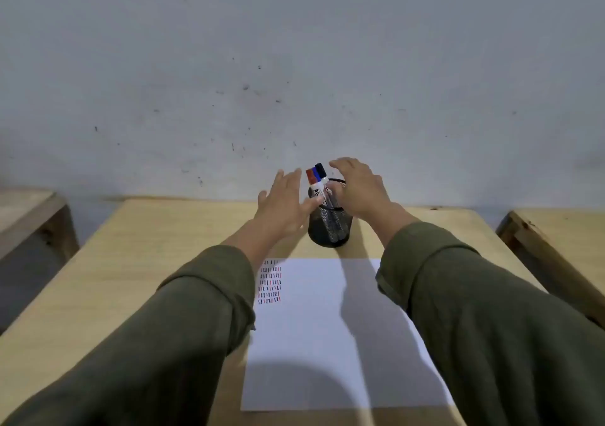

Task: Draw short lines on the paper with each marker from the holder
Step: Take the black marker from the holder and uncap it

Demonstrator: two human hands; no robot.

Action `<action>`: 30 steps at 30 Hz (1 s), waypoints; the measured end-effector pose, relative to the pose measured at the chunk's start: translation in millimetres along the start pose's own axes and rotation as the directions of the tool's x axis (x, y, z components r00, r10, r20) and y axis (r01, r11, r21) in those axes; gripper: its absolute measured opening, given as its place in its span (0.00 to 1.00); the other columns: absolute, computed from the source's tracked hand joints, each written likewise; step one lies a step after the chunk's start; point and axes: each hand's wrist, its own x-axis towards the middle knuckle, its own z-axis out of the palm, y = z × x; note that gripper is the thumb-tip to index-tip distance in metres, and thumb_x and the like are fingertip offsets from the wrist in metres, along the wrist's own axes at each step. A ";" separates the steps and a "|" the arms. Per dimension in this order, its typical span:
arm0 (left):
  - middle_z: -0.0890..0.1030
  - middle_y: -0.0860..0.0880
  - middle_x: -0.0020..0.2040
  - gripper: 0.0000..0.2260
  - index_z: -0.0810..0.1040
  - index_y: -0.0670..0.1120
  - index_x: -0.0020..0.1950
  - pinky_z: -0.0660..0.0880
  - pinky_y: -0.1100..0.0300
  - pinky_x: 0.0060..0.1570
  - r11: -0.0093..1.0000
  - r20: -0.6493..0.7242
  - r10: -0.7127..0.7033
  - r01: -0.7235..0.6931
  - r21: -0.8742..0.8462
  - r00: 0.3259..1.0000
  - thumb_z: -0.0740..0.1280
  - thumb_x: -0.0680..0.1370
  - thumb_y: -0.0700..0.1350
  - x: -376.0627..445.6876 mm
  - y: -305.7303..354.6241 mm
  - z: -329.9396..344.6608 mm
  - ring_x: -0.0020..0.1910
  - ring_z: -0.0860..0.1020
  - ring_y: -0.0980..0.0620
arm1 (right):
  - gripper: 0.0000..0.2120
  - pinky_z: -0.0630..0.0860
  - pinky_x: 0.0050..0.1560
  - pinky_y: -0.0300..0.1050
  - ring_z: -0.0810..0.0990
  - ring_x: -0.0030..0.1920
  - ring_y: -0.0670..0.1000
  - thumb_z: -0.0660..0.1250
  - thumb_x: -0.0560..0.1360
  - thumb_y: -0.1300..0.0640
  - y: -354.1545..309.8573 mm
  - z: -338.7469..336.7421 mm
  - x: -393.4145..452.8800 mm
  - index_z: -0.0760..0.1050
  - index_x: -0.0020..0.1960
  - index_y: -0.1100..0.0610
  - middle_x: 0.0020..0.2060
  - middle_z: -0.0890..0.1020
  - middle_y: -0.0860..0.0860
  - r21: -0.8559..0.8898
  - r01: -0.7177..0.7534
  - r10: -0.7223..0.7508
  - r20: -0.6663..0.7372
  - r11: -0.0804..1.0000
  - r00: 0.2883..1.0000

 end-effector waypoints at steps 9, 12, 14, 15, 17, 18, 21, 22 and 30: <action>0.55 0.47 0.78 0.28 0.51 0.46 0.77 0.50 0.42 0.73 0.998 -0.014 0.001 -0.002 -0.056 1.000 0.54 0.80 0.55 9.0 -6.7 1.6 0.78 0.45 0.50 | 0.20 0.69 0.63 0.57 0.73 0.64 0.59 0.61 0.78 0.53 8.1 13.1 4.1 0.69 0.69 0.54 0.64 0.77 0.55 0.094 -0.047 0.048 -0.010 0.994 0.999; 0.56 0.46 0.78 0.26 0.52 0.46 0.76 0.52 0.43 0.74 0.998 -0.003 0.020 -0.021 -0.055 1.000 0.53 0.81 0.53 8.1 -4.6 2.0 0.78 0.47 0.50 | 0.20 0.70 0.62 0.58 0.74 0.63 0.59 0.61 0.78 0.53 6.7 14.0 3.8 0.70 0.68 0.55 0.62 0.77 0.57 0.102 -0.047 0.048 -0.012 0.994 0.999; 0.57 0.46 0.78 0.24 0.54 0.47 0.76 0.53 0.44 0.73 0.999 0.007 0.027 -0.027 -0.045 1.000 0.52 0.82 0.51 7.1 -1.7 1.9 0.78 0.47 0.50 | 0.19 0.70 0.62 0.58 0.74 0.62 0.59 0.61 0.77 0.54 6.6 14.2 4.7 0.71 0.68 0.56 0.61 0.77 0.58 0.101 -0.050 0.052 -0.017 0.994 0.999; 0.58 0.46 0.77 0.23 0.55 0.47 0.76 0.53 0.44 0.73 0.999 0.013 0.030 -0.030 -0.034 0.999 0.51 0.82 0.51 6.7 -0.1 1.7 0.78 0.48 0.49 | 0.19 0.70 0.61 0.58 0.73 0.62 0.59 0.61 0.77 0.54 6.9 14.5 5.5 0.72 0.67 0.56 0.60 0.77 0.58 0.096 -0.051 0.054 -0.020 0.994 0.998; 0.62 0.47 0.76 0.21 0.58 0.49 0.76 0.55 0.43 0.71 0.999 0.027 0.046 -0.046 -0.007 0.999 0.49 0.82 0.49 6.0 1.7 1.8 0.78 0.49 0.49 | 0.18 0.70 0.61 0.57 0.73 0.61 0.60 0.61 0.78 0.54 7.5 15.2 7.1 0.73 0.66 0.56 0.59 0.76 0.59 0.092 -0.056 0.059 -0.023 0.994 0.998; 0.63 0.47 0.76 0.20 0.58 0.50 0.75 0.56 0.43 0.70 0.999 0.026 0.052 -0.052 0.001 0.998 0.49 0.82 0.48 5.7 2.4 2.2 0.78 0.50 0.48 | 0.18 0.70 0.61 0.57 0.73 0.61 0.60 0.61 0.78 0.54 7.4 15.5 7.6 0.73 0.66 0.57 0.59 0.76 0.59 0.093 -0.062 0.064 -0.022 0.994 0.998; 0.64 0.47 0.75 0.20 0.59 0.51 0.75 0.56 0.42 0.69 0.999 0.021 0.047 -0.048 0.011 0.999 0.48 0.83 0.48 4.0 4.7 3.2 0.78 0.51 0.48 | 0.17 0.70 0.61 0.56 0.73 0.61 0.60 0.62 0.77 0.54 7.7 17.8 9.0 0.74 0.65 0.57 0.59 0.76 0.59 0.121 -0.083 0.087 -0.031 0.989 0.996; 0.64 0.47 0.75 0.20 0.59 0.51 0.75 0.57 0.43 0.69 0.999 0.020 0.048 -0.048 0.017 0.999 0.48 0.83 0.47 3.3 5.8 2.9 0.78 0.51 0.48 | 0.17 0.70 0.61 0.55 0.73 0.61 0.59 0.63 0.77 0.54 7.2 18.1 9.1 0.74 0.65 0.57 0.59 0.76 0.58 0.139 -0.095 0.100 -0.035 0.986 0.994; 0.68 0.44 0.73 0.17 0.68 0.48 0.68 0.59 0.43 0.67 0.999 0.021 0.039 -0.039 0.032 0.999 0.48 0.82 0.46 3.9 7.2 0.4 0.77 0.53 0.48 | 0.07 0.70 0.61 0.51 0.74 0.60 0.55 0.70 0.73 0.56 7.8 19.2 7.9 0.80 0.50 0.57 0.57 0.77 0.55 0.310 -0.127 0.148 -0.045 0.942 0.988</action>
